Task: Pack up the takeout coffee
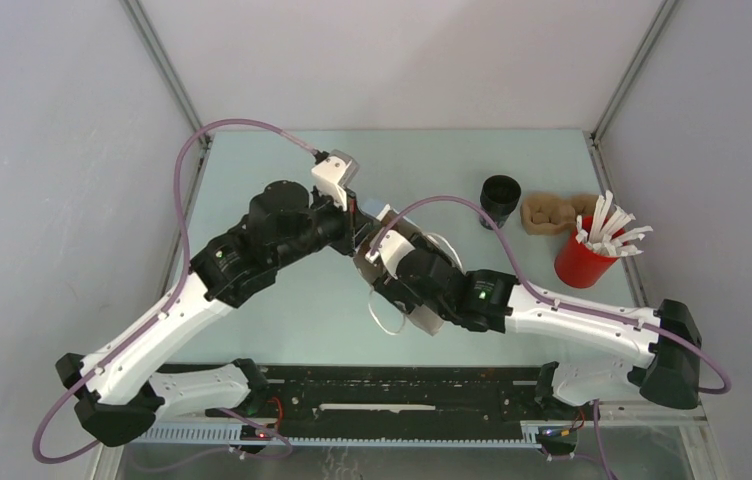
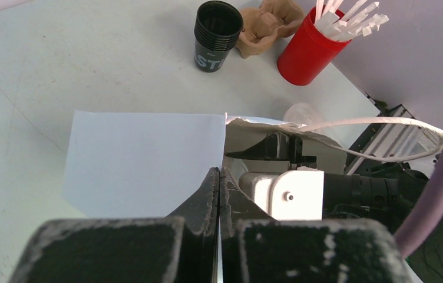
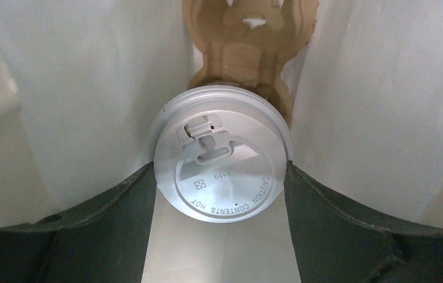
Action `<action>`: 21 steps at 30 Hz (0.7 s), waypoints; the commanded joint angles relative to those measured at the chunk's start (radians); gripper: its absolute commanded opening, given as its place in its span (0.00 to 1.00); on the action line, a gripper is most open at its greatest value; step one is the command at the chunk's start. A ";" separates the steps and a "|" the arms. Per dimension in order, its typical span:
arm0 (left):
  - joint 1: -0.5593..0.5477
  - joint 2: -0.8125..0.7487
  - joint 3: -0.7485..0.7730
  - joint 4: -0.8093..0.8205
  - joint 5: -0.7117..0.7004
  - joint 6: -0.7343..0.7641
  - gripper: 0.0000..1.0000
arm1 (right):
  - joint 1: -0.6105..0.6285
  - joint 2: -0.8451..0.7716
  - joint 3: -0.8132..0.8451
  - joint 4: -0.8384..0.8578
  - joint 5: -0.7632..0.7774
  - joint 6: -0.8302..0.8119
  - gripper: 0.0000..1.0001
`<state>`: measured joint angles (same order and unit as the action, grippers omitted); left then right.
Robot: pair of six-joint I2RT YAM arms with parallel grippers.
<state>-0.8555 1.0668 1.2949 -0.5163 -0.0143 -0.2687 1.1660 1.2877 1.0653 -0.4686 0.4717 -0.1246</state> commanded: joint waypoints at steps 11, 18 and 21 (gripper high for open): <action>-0.019 0.018 0.077 -0.029 -0.026 0.006 0.00 | -0.052 -0.025 -0.073 0.181 0.086 -0.041 0.22; -0.022 0.012 0.051 -0.031 -0.038 -0.001 0.00 | -0.053 -0.018 -0.054 0.117 0.113 -0.037 0.22; -0.022 0.016 0.052 -0.032 -0.041 -0.005 0.00 | -0.050 -0.011 -0.056 0.114 0.118 -0.030 0.22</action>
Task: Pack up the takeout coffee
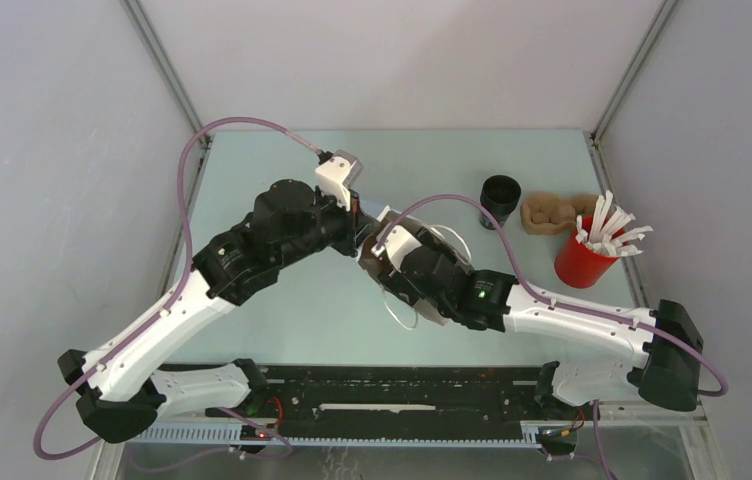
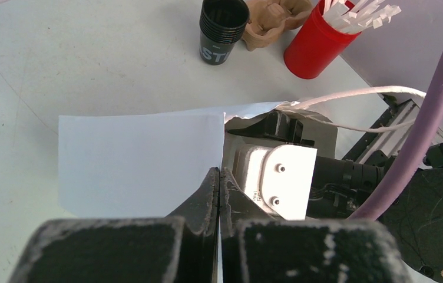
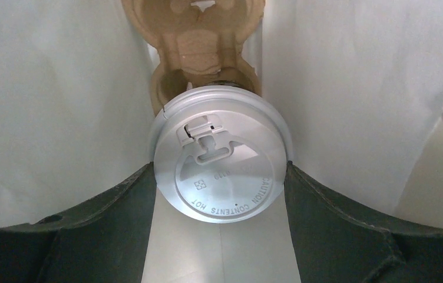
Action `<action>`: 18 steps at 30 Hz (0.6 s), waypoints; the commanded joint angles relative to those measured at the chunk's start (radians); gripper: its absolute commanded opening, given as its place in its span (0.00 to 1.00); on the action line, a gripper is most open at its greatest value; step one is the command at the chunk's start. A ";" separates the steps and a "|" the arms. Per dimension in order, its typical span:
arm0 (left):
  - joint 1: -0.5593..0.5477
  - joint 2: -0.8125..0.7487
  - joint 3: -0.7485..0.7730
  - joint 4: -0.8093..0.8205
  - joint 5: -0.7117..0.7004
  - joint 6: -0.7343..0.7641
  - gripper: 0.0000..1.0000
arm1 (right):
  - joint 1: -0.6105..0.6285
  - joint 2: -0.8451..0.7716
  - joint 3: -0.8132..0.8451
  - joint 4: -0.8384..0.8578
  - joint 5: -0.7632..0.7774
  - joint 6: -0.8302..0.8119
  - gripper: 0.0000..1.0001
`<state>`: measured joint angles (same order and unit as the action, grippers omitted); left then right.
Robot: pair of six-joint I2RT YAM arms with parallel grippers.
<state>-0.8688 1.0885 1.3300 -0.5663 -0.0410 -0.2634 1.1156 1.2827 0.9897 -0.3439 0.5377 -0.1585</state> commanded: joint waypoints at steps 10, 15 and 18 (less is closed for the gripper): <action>-0.010 0.010 0.033 -0.015 -0.033 -0.018 0.00 | -0.004 0.058 0.027 0.024 0.079 0.006 0.22; -0.010 -0.007 0.017 -0.035 -0.051 -0.026 0.00 | -0.017 0.074 0.010 0.105 0.035 -0.036 0.22; -0.010 -0.015 0.004 -0.034 -0.058 -0.028 0.00 | -0.018 0.077 -0.007 0.158 0.007 -0.074 0.22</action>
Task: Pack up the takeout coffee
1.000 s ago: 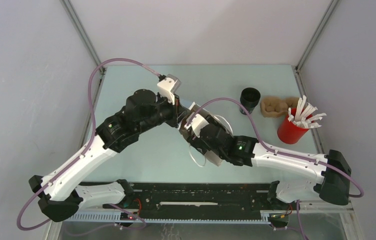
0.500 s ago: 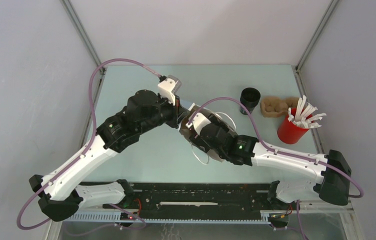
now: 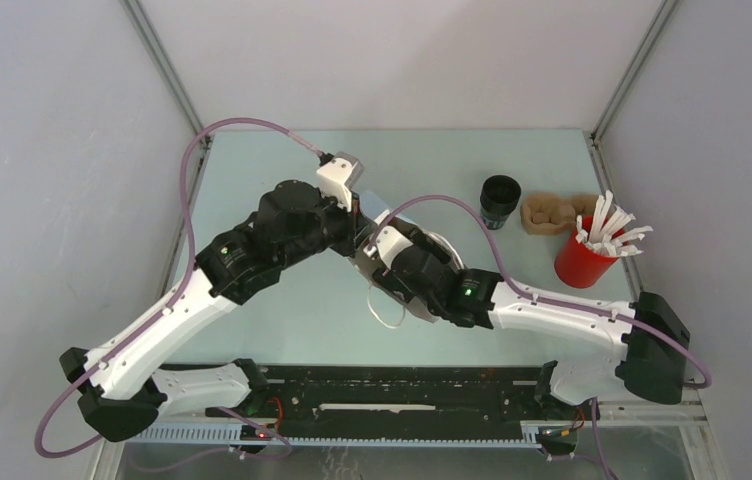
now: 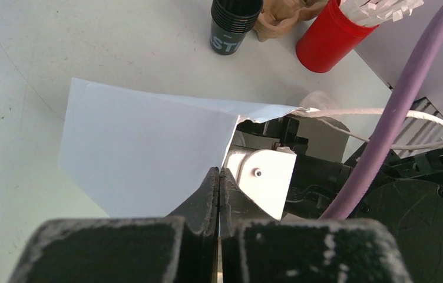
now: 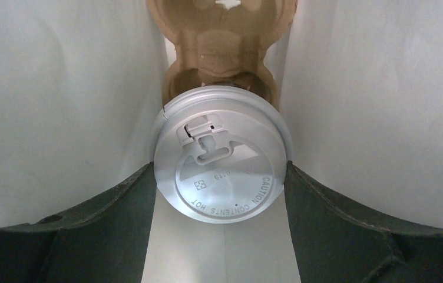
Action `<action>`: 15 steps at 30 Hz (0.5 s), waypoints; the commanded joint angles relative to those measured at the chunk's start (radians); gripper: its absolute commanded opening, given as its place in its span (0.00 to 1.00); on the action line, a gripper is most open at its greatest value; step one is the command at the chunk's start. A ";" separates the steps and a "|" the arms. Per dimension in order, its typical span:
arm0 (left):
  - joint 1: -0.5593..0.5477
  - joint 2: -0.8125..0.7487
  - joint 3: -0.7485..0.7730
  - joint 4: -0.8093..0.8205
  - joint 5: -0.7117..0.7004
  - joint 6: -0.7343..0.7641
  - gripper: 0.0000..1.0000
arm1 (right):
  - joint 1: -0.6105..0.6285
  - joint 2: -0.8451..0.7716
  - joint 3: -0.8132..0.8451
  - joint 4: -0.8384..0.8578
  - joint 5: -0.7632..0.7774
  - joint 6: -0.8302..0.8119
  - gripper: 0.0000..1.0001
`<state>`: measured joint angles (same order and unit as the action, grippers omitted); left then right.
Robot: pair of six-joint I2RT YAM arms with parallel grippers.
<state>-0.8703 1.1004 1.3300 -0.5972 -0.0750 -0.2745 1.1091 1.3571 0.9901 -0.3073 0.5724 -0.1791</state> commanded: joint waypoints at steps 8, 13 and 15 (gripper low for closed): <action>-0.009 -0.035 -0.007 0.007 -0.015 -0.016 0.00 | -0.058 0.028 -0.022 0.177 -0.065 -0.092 0.21; -0.009 -0.045 -0.020 0.007 -0.011 -0.008 0.00 | -0.070 0.057 -0.022 0.183 -0.064 -0.083 0.21; -0.009 -0.052 -0.028 0.005 -0.012 -0.008 0.00 | -0.069 0.064 -0.022 0.198 -0.071 -0.084 0.21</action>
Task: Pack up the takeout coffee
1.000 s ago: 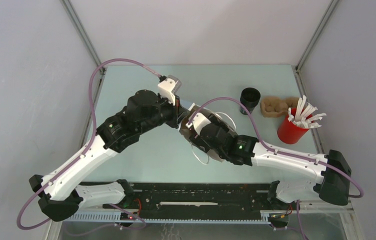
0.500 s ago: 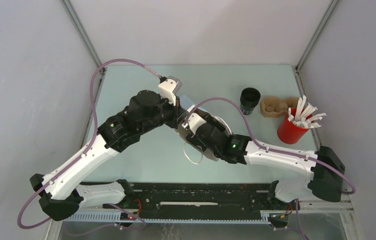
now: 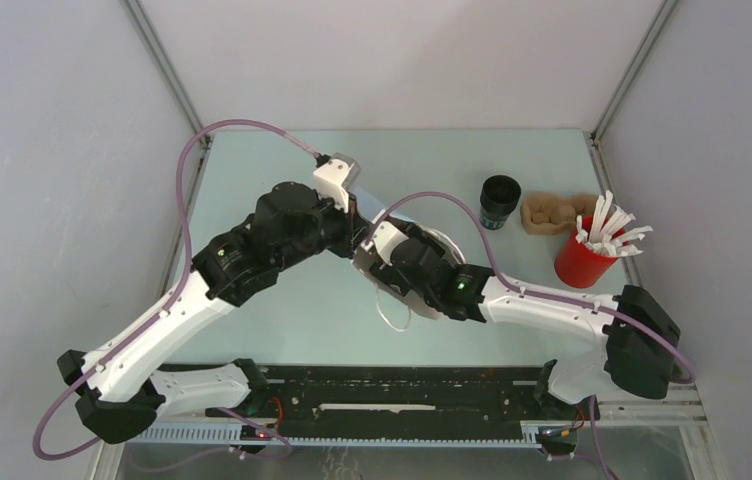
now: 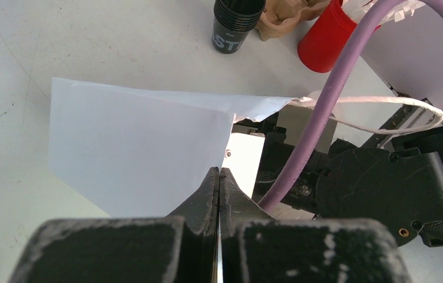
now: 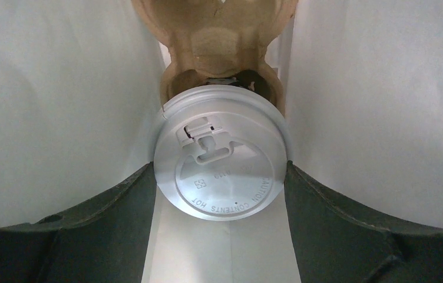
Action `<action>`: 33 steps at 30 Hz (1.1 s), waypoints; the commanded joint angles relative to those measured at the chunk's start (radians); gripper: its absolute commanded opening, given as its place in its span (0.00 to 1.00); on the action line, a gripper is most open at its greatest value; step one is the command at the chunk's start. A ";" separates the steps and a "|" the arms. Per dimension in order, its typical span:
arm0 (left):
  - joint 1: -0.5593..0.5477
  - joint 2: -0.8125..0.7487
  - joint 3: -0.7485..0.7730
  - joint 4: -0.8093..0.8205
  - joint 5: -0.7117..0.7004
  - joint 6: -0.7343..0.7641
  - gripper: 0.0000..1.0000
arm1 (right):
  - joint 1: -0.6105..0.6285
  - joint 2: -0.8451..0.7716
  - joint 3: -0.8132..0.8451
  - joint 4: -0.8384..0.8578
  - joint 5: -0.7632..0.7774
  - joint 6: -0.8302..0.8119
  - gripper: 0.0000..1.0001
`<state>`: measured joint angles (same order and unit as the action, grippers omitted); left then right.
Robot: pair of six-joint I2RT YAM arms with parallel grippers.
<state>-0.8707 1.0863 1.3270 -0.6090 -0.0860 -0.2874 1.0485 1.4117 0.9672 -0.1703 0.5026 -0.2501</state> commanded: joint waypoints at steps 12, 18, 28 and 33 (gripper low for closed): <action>-0.008 -0.002 0.071 -0.014 0.107 0.009 0.00 | -0.001 -0.040 0.010 0.026 0.021 -0.002 0.21; -0.008 0.006 0.124 -0.061 0.173 0.003 0.00 | 0.033 -0.073 0.016 -0.030 0.045 0.015 0.21; -0.023 0.021 0.149 -0.074 0.257 -0.042 0.00 | 0.102 -0.161 0.031 -0.207 0.071 0.098 0.21; -0.032 0.029 0.145 -0.070 0.276 -0.061 0.00 | 0.133 -0.197 0.031 -0.303 0.070 0.153 0.22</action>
<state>-0.8879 1.1137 1.4254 -0.6979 0.1360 -0.3168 1.1568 1.2633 0.9676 -0.4019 0.5438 -0.1631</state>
